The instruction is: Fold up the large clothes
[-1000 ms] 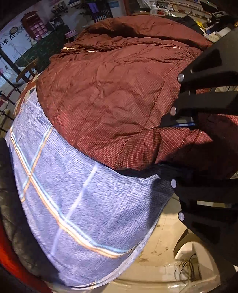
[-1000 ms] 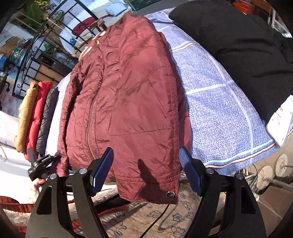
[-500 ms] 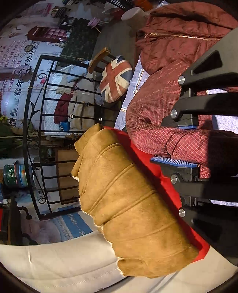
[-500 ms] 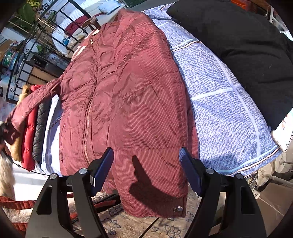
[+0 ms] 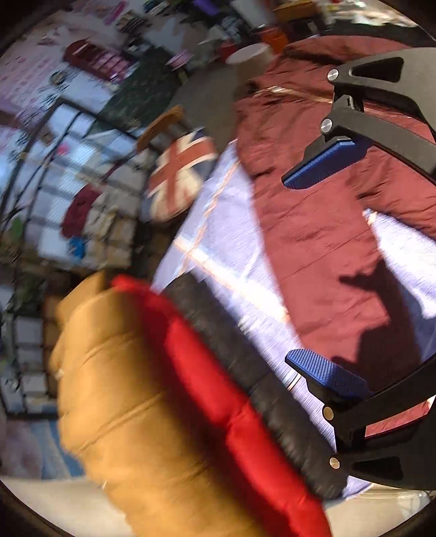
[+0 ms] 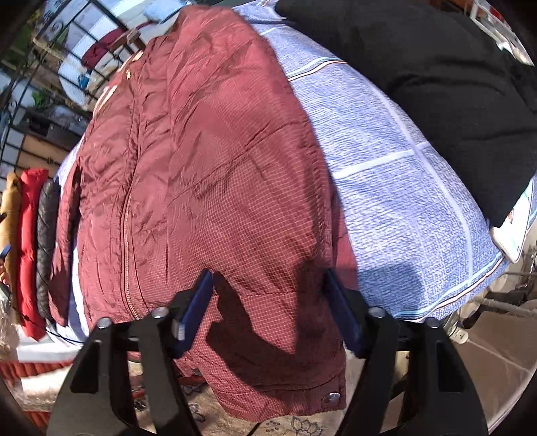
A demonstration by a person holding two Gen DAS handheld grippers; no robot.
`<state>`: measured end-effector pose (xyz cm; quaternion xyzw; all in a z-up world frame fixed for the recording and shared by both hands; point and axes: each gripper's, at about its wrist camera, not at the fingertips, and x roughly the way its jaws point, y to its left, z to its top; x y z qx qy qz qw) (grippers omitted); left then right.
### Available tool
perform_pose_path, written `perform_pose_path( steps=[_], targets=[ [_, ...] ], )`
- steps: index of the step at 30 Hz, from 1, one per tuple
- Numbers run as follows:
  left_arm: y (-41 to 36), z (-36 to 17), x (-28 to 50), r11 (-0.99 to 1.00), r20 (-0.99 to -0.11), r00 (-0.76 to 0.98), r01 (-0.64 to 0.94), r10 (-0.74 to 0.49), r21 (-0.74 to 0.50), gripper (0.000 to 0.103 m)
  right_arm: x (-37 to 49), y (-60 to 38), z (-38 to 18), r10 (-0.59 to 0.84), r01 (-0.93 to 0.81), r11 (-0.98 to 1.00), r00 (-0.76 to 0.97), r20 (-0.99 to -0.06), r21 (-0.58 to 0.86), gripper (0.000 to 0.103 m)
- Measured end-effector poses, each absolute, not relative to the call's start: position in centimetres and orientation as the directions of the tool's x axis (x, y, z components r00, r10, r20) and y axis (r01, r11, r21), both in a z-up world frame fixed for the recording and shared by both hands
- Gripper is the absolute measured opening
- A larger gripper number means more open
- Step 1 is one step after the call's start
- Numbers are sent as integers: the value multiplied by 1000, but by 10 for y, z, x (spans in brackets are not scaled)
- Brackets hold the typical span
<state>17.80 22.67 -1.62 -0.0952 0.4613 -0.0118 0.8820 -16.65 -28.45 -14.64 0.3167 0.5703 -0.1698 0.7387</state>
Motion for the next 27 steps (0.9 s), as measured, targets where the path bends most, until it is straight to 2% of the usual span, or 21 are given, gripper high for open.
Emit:
perform_pose_path(
  steps=[1, 4, 9, 15, 18, 21, 27],
  targets=[
    [217, -26, 174, 982, -825, 550, -44, -130, -184, 94, -164, -282, -146, 94, 607, 753, 281, -955, 253, 27],
    [184, -50, 159, 980, -854, 484, 47, -191, -193, 94, -161, -274, -140, 70, 578, 782, 287, -955, 231, 10],
    [141, -61, 136, 965, -863, 435, 167, -258, -204, 94, -155, -293, -80, -72, 539, 830, 362, -929, 146, 6],
    [128, -51, 126, 963, -852, 452, 174, -263, -206, 94, -124, -386, 13, -405, 495, 851, 401, -822, -178, 6],
    [134, -40, 116, 970, -844, 478, 130, -243, -205, 94, -100, -440, 40, -496, 463, 836, 407, -767, -295, 6],
    [141, -35, 104, 975, -841, 493, 84, -221, -206, 94, -73, -490, 49, -554, 426, 817, 394, -733, -388, 6],
    [152, -40, 72, 982, -862, 481, -12, -160, -189, 94, -46, -546, 19, -557, 431, 809, 347, -754, -400, 7]
  ],
)
